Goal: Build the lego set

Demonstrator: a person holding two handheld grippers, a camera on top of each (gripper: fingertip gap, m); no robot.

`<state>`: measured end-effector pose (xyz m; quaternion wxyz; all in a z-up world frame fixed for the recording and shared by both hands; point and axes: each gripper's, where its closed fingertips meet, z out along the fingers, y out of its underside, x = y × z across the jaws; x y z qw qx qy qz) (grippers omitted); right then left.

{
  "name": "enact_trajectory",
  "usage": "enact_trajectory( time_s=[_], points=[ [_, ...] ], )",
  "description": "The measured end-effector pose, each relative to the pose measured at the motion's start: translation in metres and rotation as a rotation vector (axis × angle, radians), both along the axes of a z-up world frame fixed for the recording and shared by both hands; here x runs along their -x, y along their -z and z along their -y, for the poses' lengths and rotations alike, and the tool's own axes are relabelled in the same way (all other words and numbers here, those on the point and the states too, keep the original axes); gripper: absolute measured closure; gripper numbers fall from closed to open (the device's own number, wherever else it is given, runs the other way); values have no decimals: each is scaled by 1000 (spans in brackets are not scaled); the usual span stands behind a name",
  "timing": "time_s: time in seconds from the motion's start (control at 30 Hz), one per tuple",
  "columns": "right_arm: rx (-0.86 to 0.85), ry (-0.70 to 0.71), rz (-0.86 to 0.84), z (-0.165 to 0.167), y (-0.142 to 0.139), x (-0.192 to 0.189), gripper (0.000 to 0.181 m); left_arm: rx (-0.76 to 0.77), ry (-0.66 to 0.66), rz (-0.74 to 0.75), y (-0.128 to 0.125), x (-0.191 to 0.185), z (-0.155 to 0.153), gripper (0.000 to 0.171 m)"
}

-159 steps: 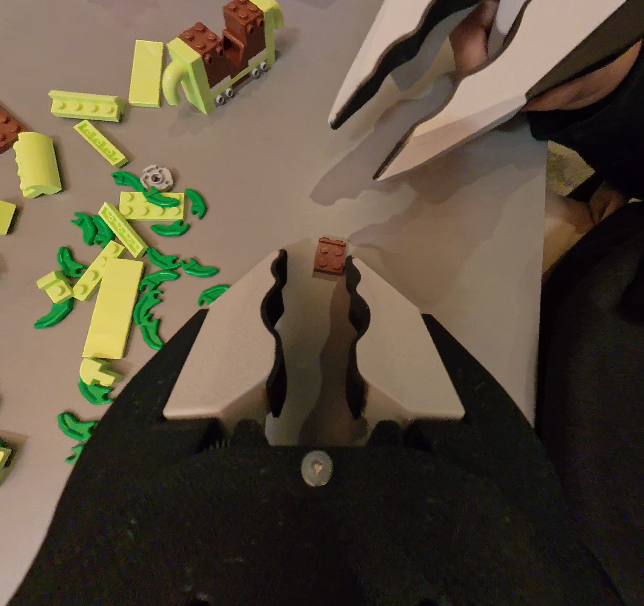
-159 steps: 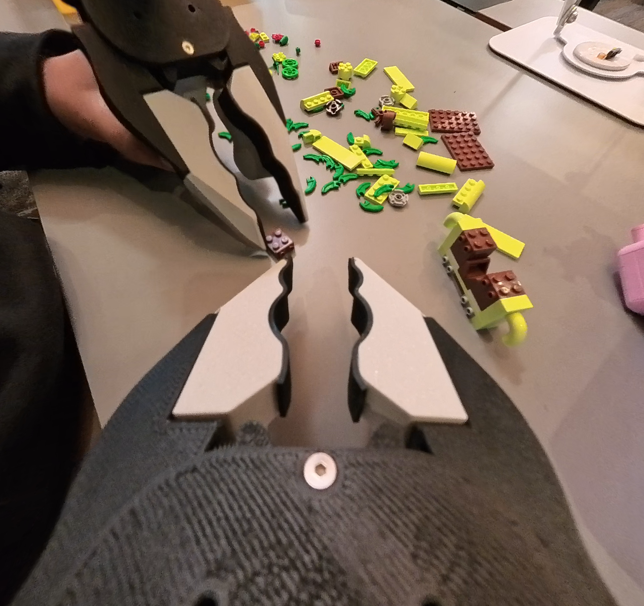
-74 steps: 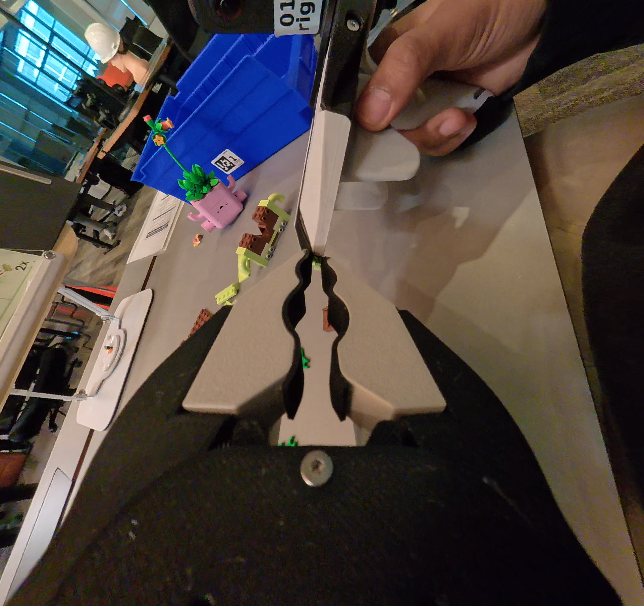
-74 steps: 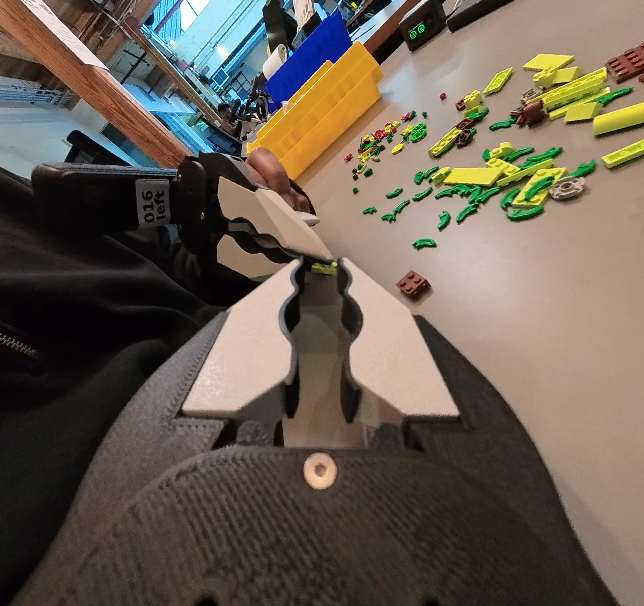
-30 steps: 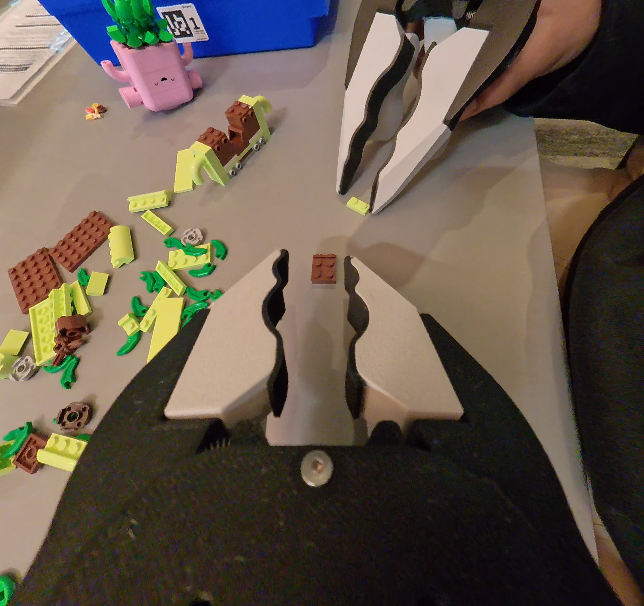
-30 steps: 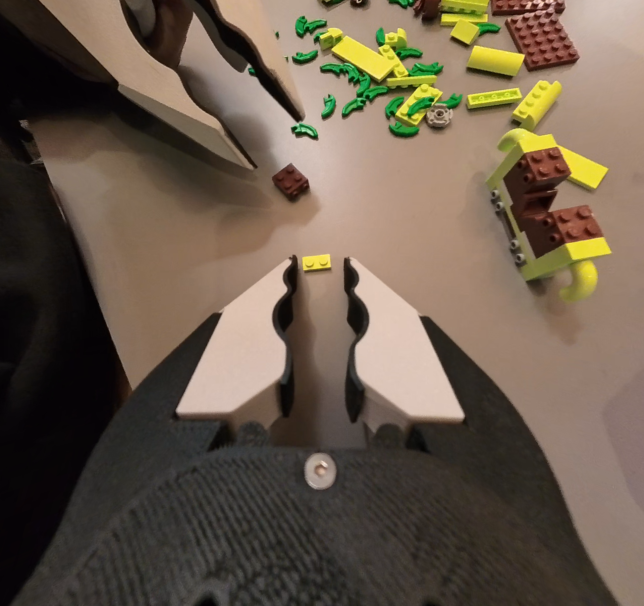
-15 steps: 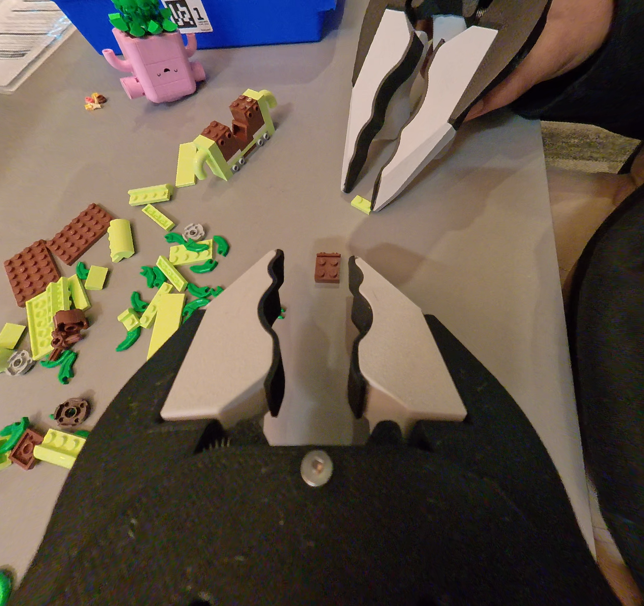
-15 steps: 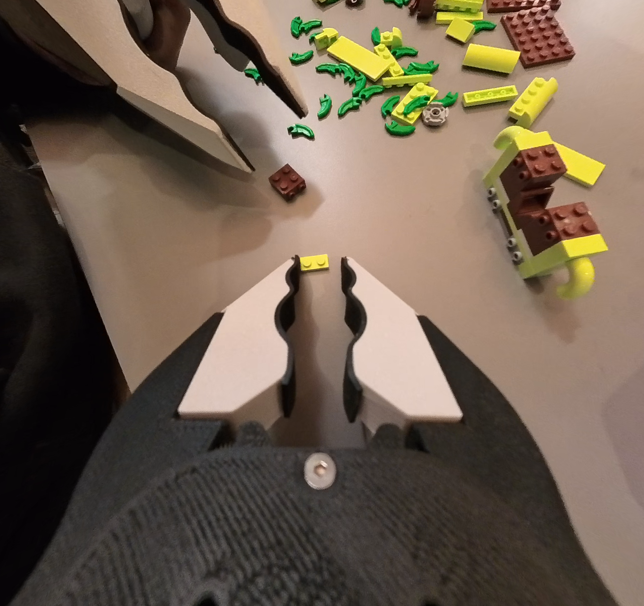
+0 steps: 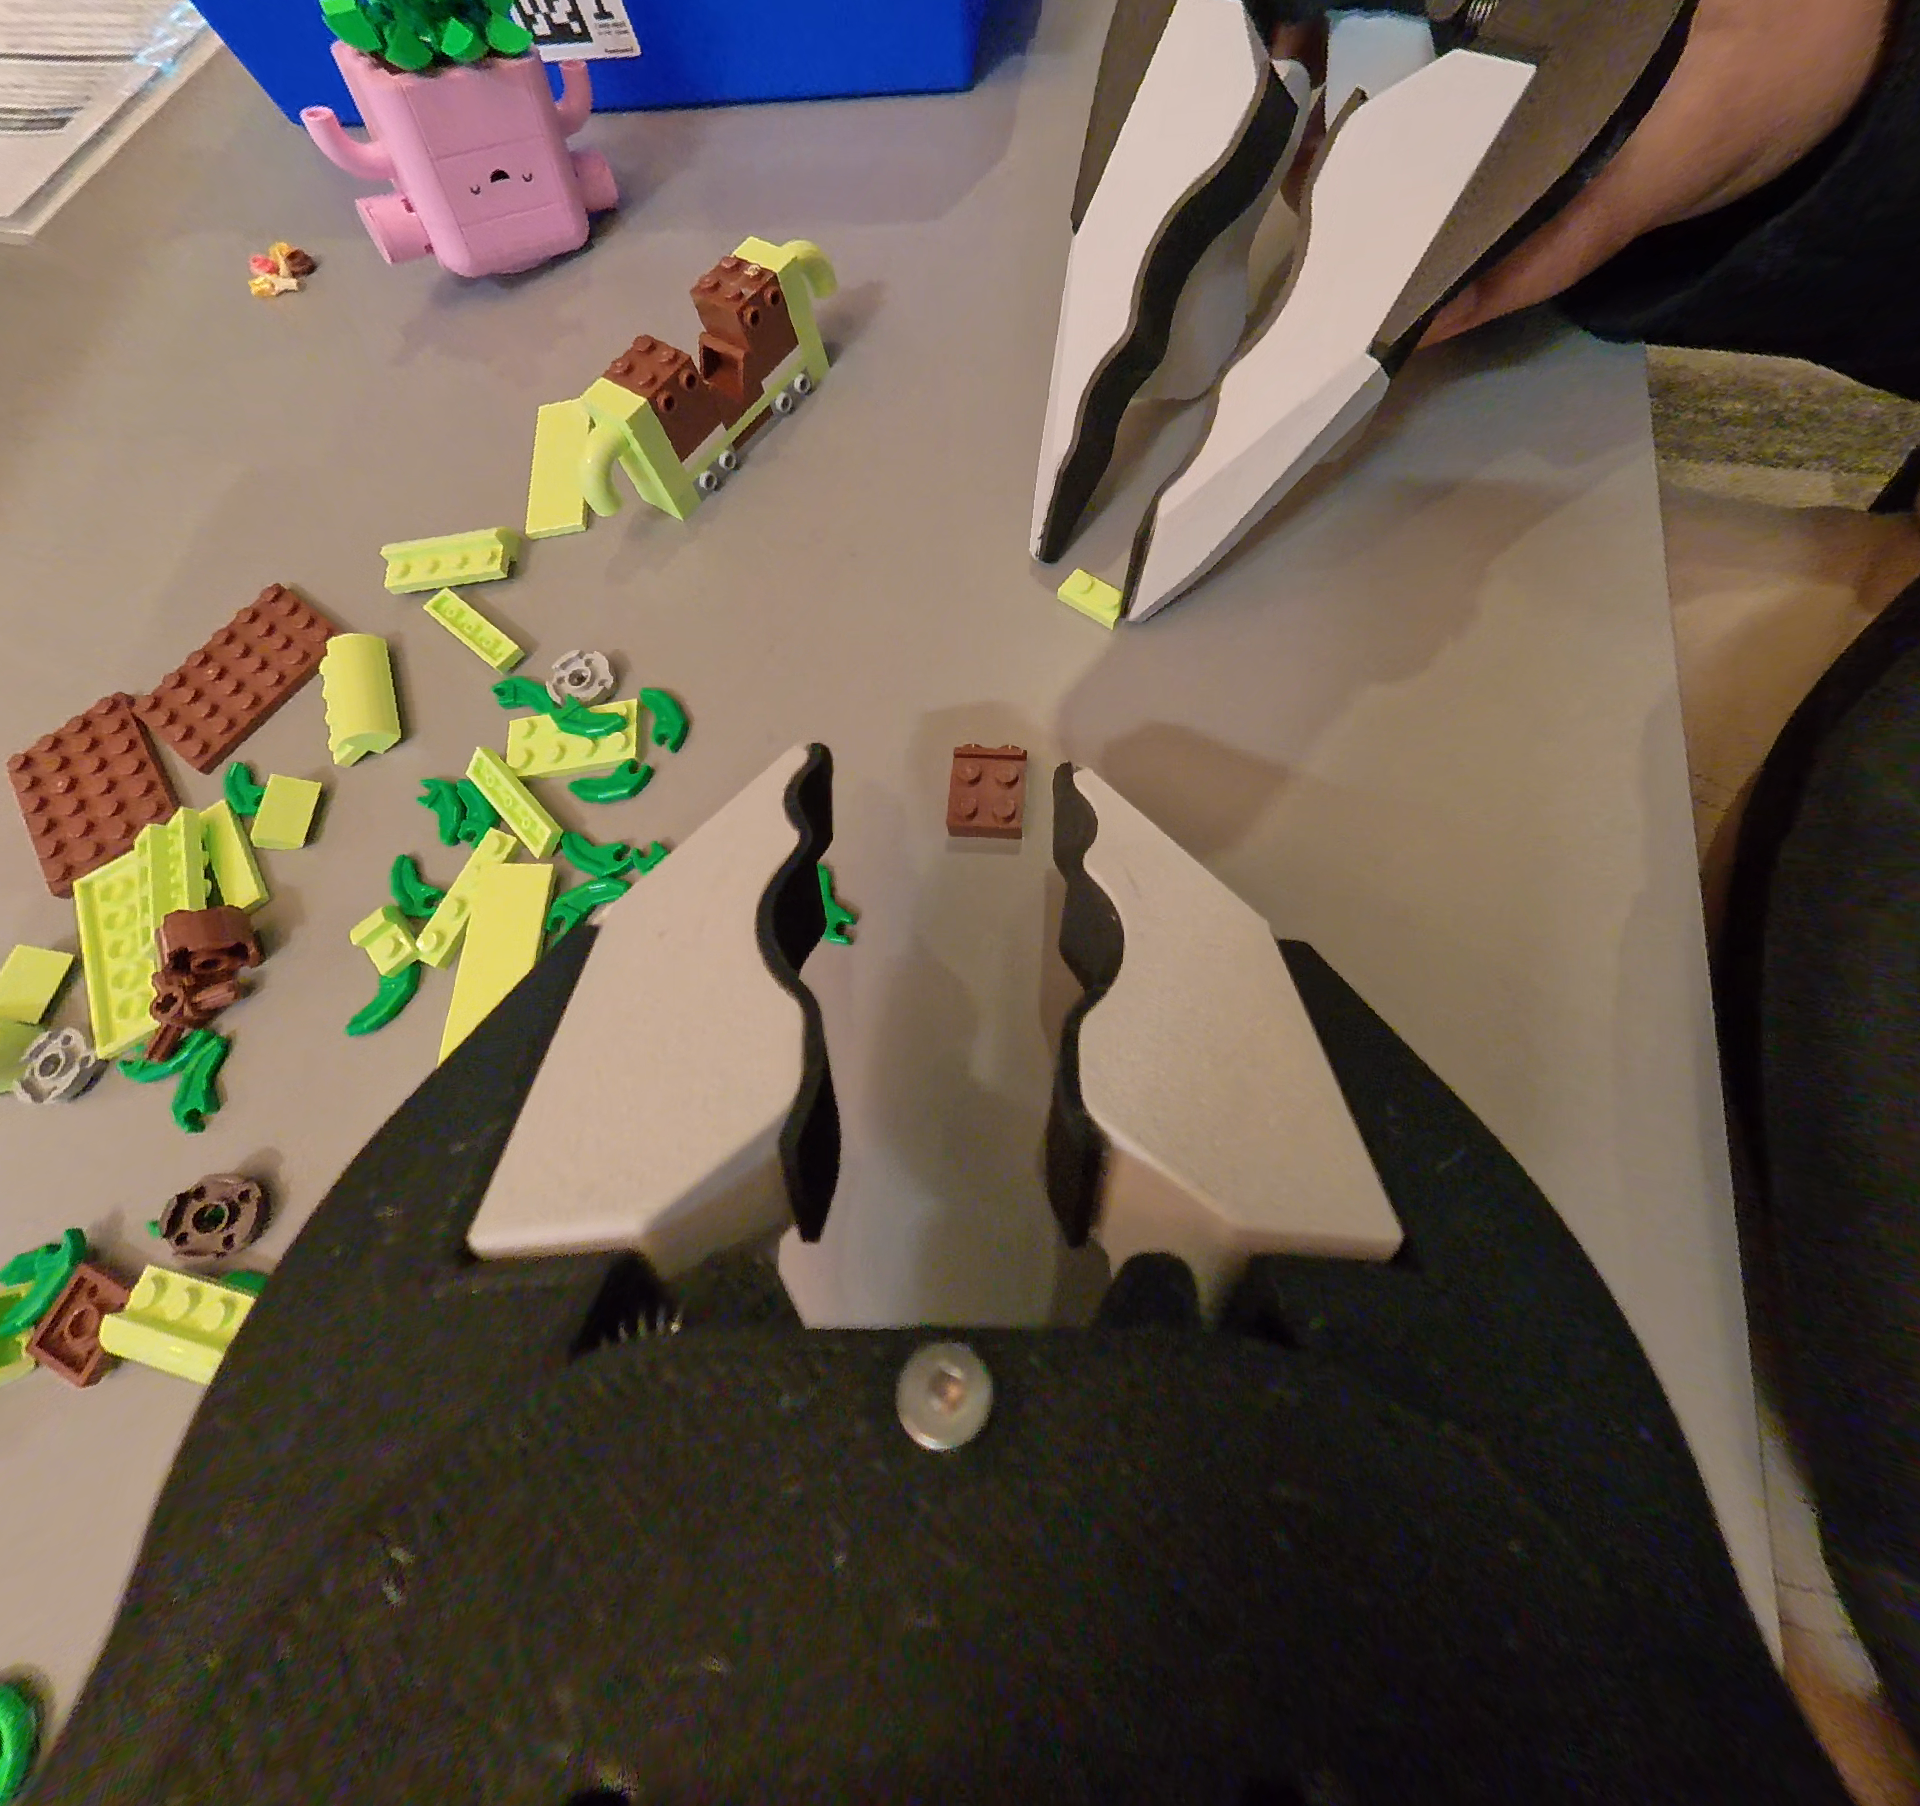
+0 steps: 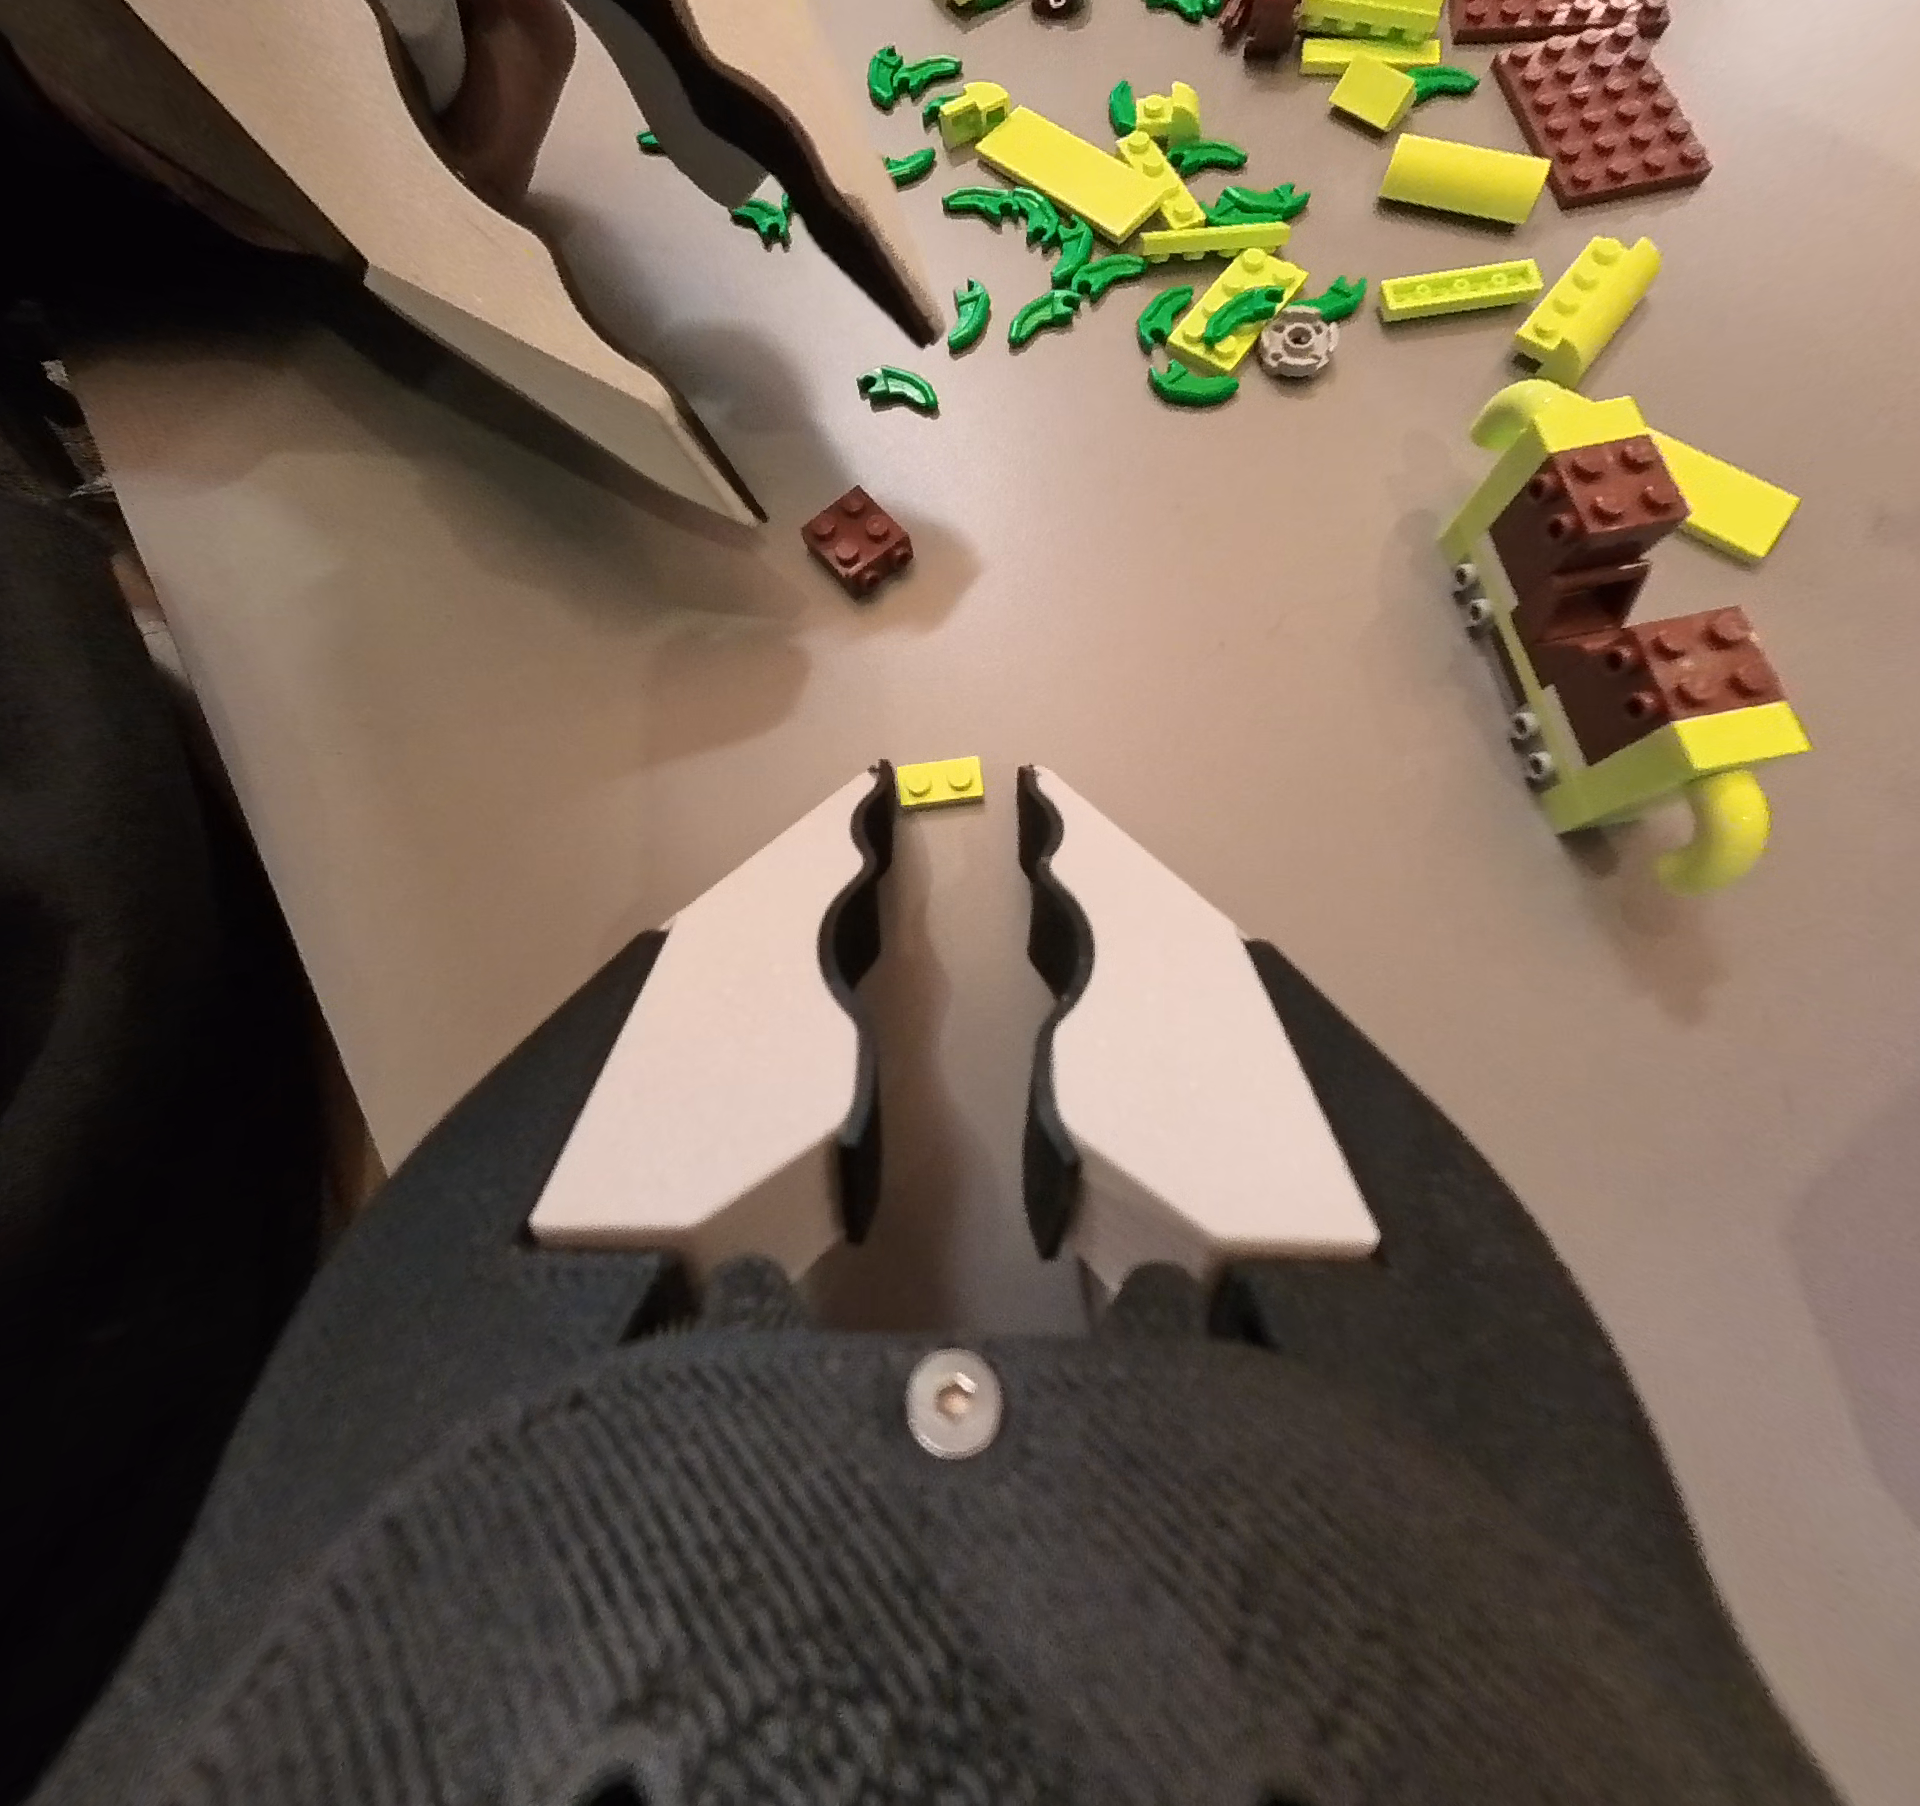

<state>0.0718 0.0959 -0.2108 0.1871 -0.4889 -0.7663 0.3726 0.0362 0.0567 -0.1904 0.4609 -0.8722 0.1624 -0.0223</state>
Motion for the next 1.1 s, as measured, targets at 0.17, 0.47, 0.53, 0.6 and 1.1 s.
enact_trajectory(
  time_s=[0.17,0.47,0.53,0.6,1.1],
  points=[
    [-25,-36,-52,4,-6,-1,160,-6,-17,4,-1,3,-1,127],
    [-130,-64,-106,3,-6,-2,156,102,8,11,14,-1,-2,128],
    [-121,-68,-103,4,-6,-1,160,122,12,4,18,-2,-2,135],
    [-108,-69,-109,6,-9,1,162,113,8,-3,16,-1,-4,139],
    [-94,-94,12,8,1,-4,165,178,62,73,22,-8,-3,158]
  ],
)
